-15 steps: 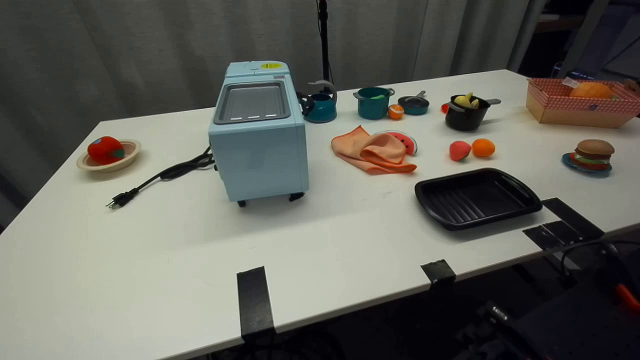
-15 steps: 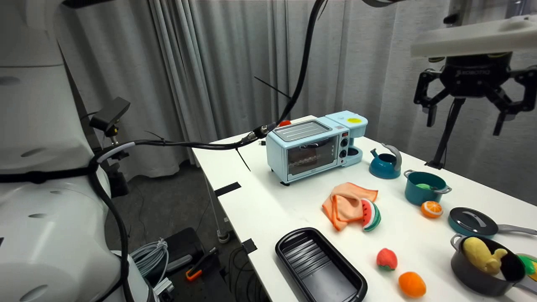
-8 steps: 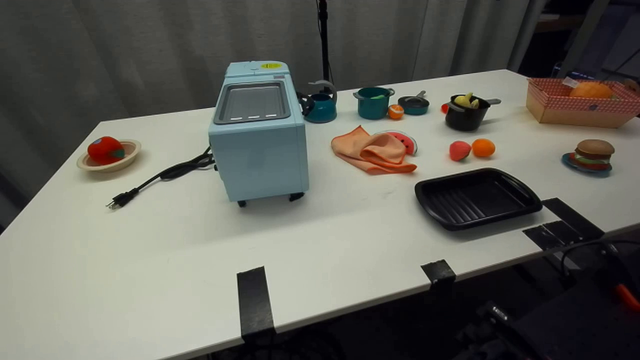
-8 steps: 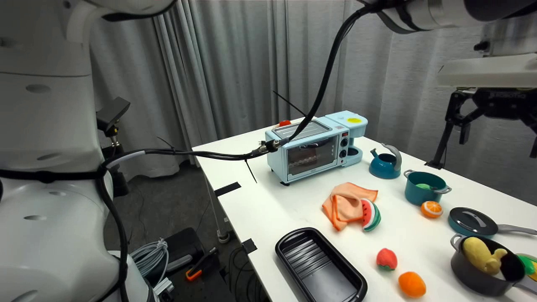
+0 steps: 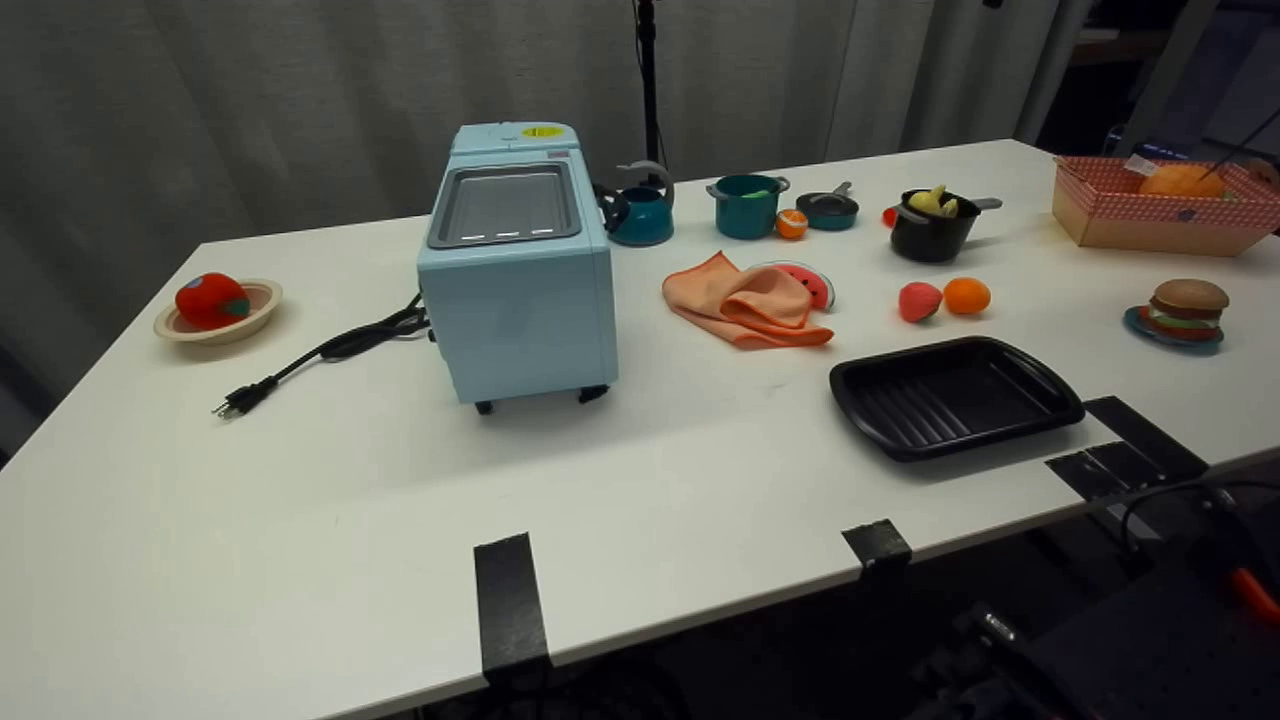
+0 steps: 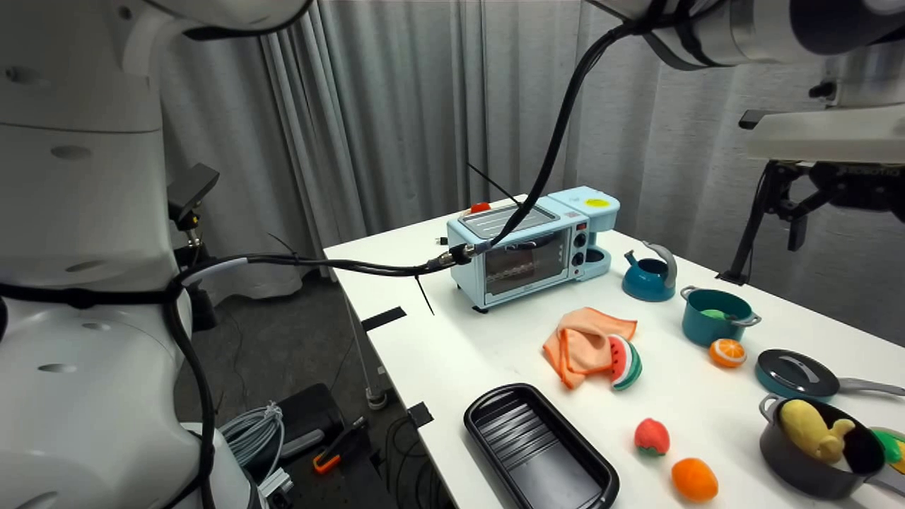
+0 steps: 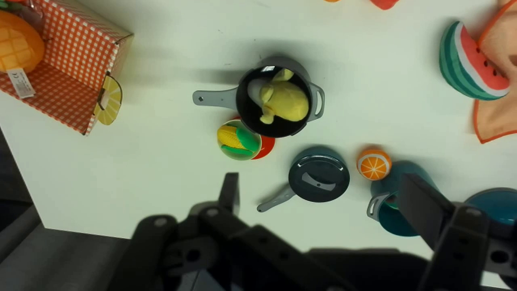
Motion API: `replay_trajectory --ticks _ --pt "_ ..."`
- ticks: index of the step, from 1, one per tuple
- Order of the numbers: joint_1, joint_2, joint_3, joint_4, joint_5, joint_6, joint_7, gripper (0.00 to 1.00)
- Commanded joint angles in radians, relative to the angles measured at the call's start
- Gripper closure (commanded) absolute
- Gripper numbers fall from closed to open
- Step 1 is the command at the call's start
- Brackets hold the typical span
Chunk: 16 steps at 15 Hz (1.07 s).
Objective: Pick the banana plushy from the pot and it on the black tray
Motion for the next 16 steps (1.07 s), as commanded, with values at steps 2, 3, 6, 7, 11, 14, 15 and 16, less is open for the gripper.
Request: replay_trajectory --ticks 2,3,6,7,11,14,15,16 --pt "-0.007 0.02 0.012 0.03 -0.022 -0.022 0.014 0.0" --pt "-0.005 0.04 0.013 0.053 -0.033 -0.043 0.011 0.0" --pt "-0.001 0.128 0.014 0.138 -0.056 -0.103 0.049 0.0" --pt "-0.004 0.156 0.015 0.166 -0.059 -0.121 0.059 0.0" --pt "-0.024 0.268 0.029 0.28 -0.046 -0.186 0.058 0.0" --pt "-0.036 0.354 0.034 0.368 -0.042 -0.212 0.062 0.0" --pt "-0.038 0.383 0.033 0.394 -0.044 -0.209 0.072 0.0" --pt "-0.04 0.414 0.032 0.421 -0.045 -0.206 0.083 0.0"
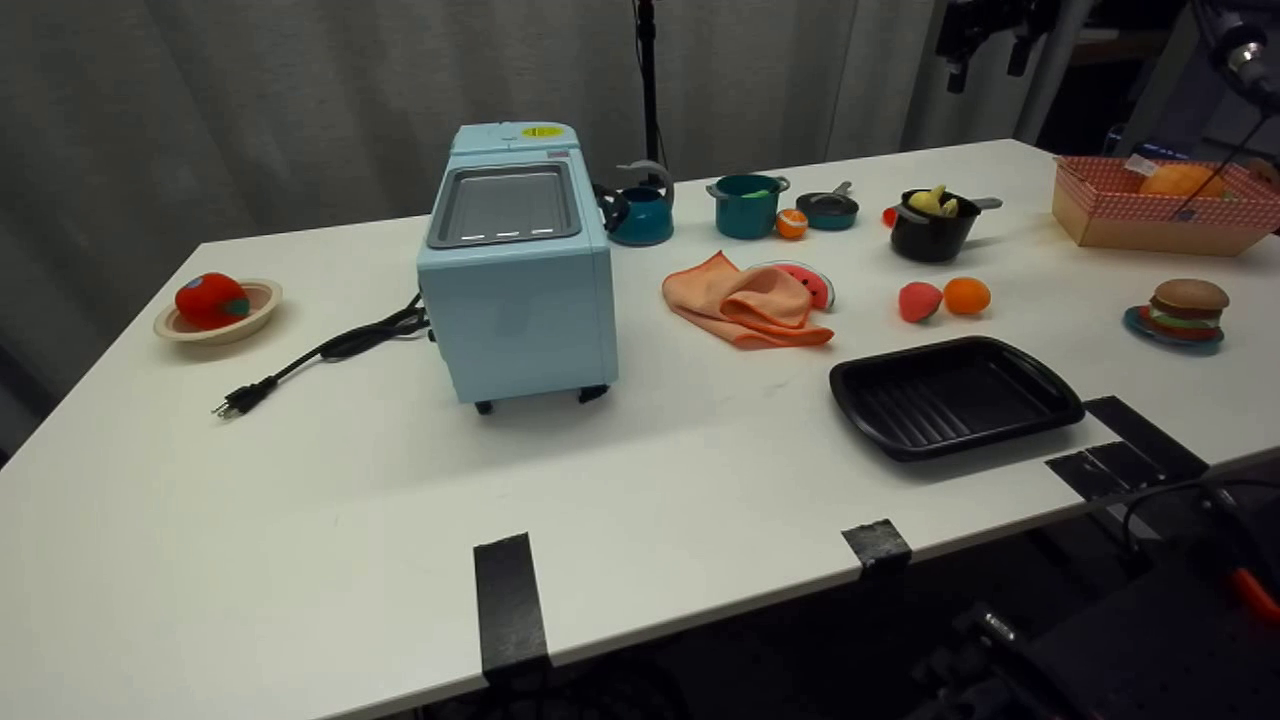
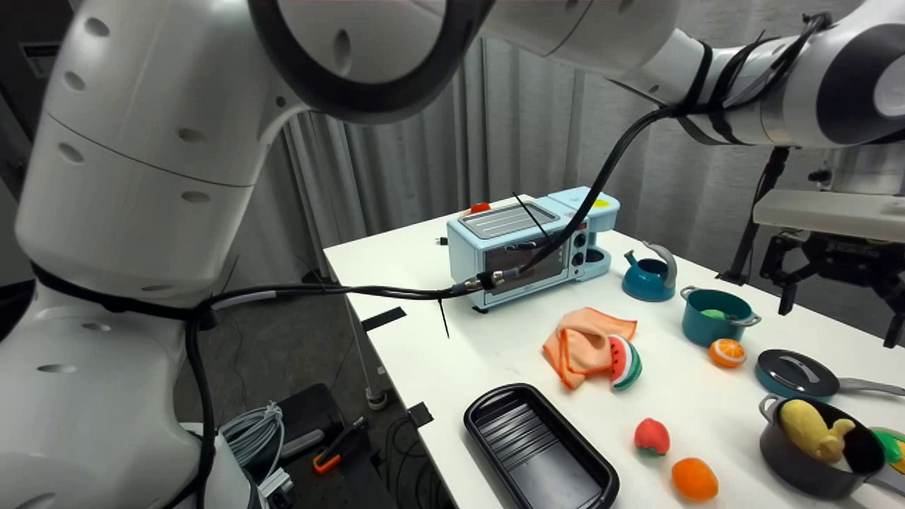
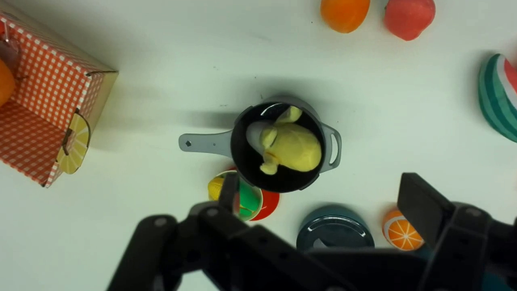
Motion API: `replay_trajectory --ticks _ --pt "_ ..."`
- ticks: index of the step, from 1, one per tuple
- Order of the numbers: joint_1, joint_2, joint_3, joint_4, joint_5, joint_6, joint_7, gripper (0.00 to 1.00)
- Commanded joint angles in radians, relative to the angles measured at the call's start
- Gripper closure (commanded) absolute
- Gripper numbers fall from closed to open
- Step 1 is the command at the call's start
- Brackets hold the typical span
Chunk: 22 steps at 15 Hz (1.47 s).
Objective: Pick the banana plushy from the pot and it on the black tray
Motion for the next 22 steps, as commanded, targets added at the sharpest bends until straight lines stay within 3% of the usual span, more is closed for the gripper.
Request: replay_trajectory --ticks 1,10,22 --pt "-0.035 0.133 0.021 0.165 0.001 -0.04 0.038 0.0" --pt "-0.066 0.354 0.029 0.369 0.027 -0.046 0.178 0.0" --pt "-0.079 0.524 0.029 0.553 0.021 -0.113 0.266 0.0"
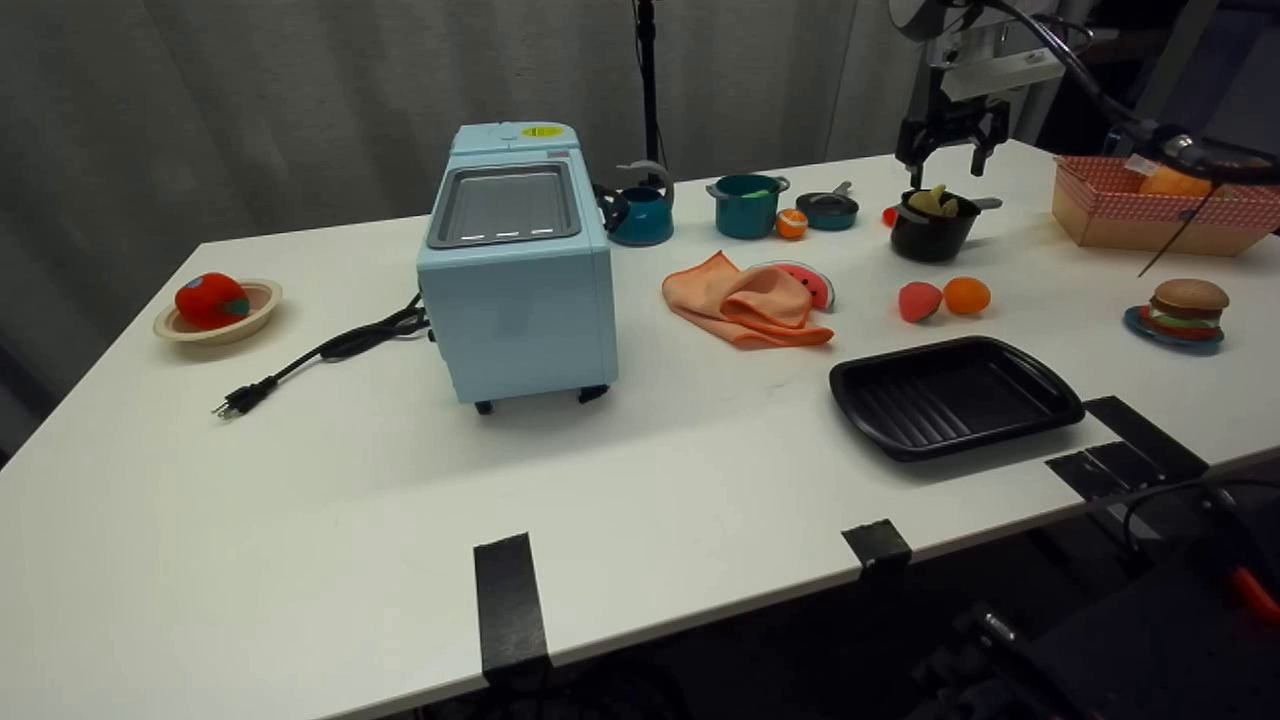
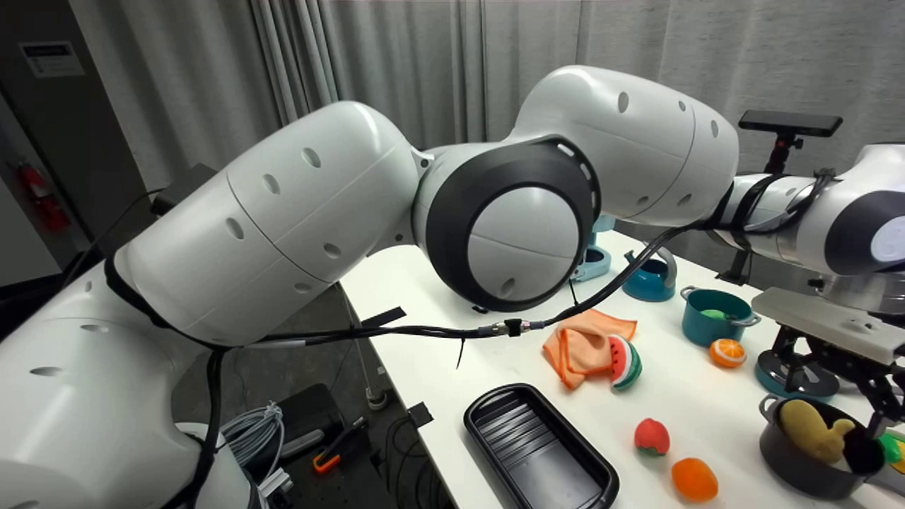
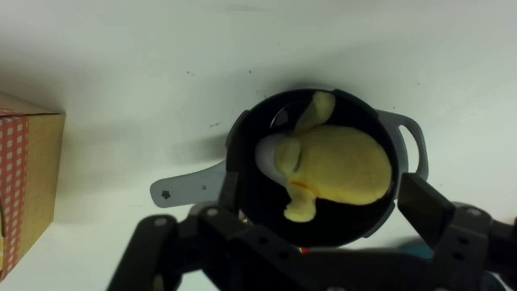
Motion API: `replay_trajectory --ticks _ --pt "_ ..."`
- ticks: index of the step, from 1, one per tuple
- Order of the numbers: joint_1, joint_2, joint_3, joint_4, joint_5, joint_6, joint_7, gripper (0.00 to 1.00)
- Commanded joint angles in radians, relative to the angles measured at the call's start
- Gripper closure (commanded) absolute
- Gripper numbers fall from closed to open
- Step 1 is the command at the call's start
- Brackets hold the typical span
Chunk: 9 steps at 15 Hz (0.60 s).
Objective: Pick the banana plushy from the pot and it on the black tray
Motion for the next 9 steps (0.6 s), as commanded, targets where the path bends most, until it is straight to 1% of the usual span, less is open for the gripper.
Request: replay_trajectory --ticks 1,4,5,6,8,9 --pt "-0.024 0.08 0.016 0.13 0.009 -0.064 0.018 0.0" --pt "-0.025 0.111 0.017 0.169 0.008 -0.087 0.026 0.0" --pt "-0.025 0.12 0.018 0.181 0.009 -0.095 0.028 0.25" --pt "-0.025 0.128 0.019 0.192 0.008 -0.102 0.028 0.26" --pt "-0.027 0.141 0.022 0.213 0.009 -0.121 0.024 0.42" --pt "-0.03 0.147 0.026 0.223 0.011 -0.134 0.021 0.51"
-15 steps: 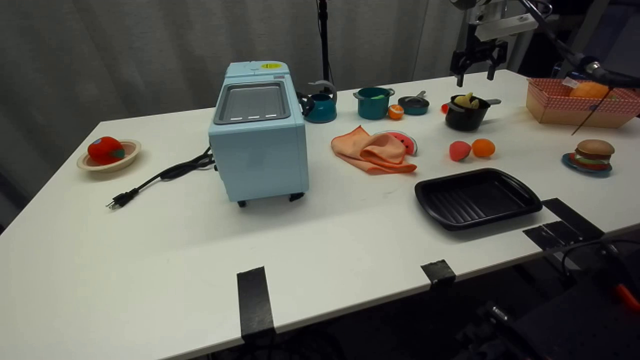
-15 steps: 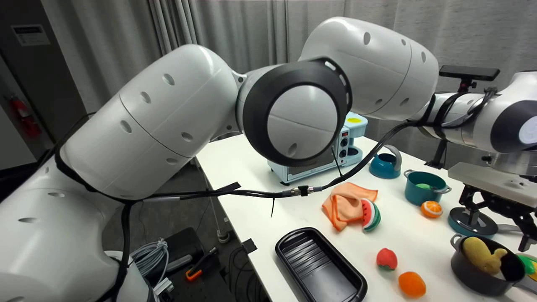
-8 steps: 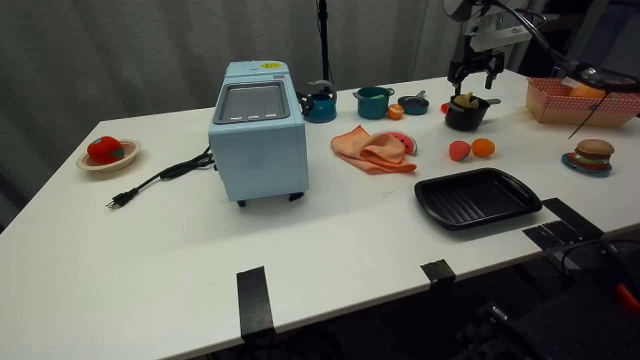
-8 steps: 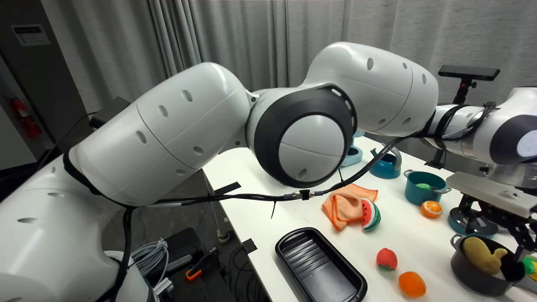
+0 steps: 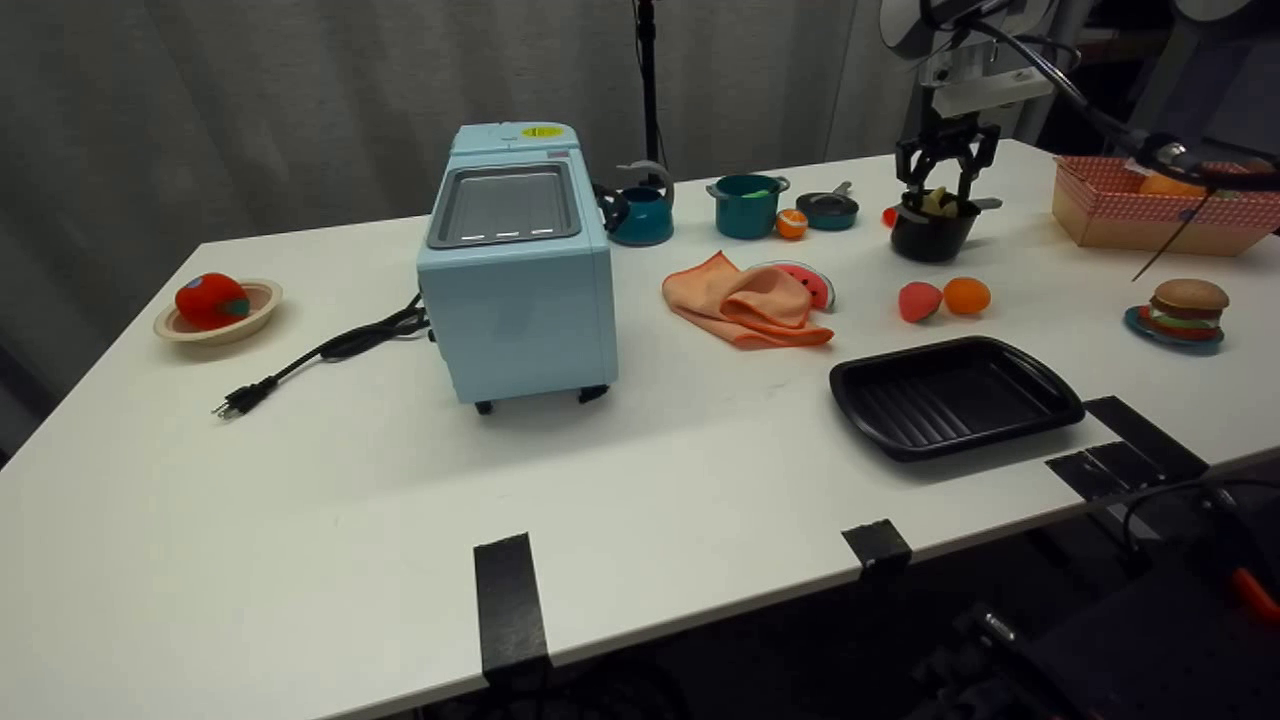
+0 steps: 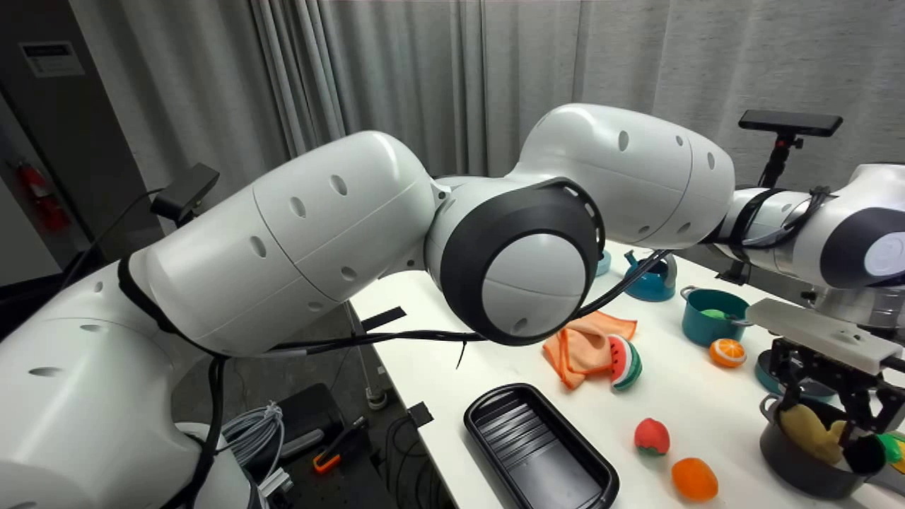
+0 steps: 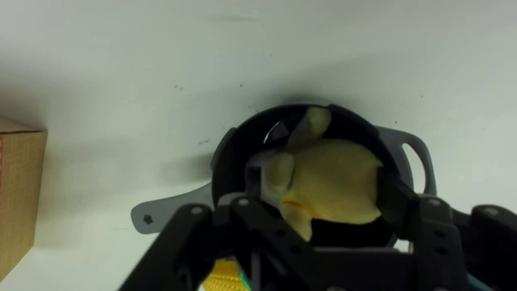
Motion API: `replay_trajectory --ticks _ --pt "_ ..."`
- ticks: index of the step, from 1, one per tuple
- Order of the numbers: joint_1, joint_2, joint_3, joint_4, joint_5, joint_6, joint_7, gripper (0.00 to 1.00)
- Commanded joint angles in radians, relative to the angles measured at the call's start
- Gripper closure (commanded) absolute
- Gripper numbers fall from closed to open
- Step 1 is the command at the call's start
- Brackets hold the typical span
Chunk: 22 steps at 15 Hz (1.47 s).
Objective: Pick the banana plushy from the pot and it on the black tray
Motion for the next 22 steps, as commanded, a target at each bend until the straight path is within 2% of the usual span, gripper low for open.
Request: replay_trajectory --ticks 1,5,7,17,22 --pt "-0.024 0.063 0.023 0.119 0.012 -0.073 0.003 0.58" --pt "-0.033 0.082 0.032 0.16 0.015 -0.112 -0.001 0.88" --pt "-0.038 0.092 0.036 0.181 0.016 -0.126 -0.002 1.0" --pt "-0.013 0.002 0.014 0.165 -0.011 -0.098 0.001 0.99" --pt "0.008 -0.084 0.036 0.143 -0.004 -0.064 -0.045 0.99"
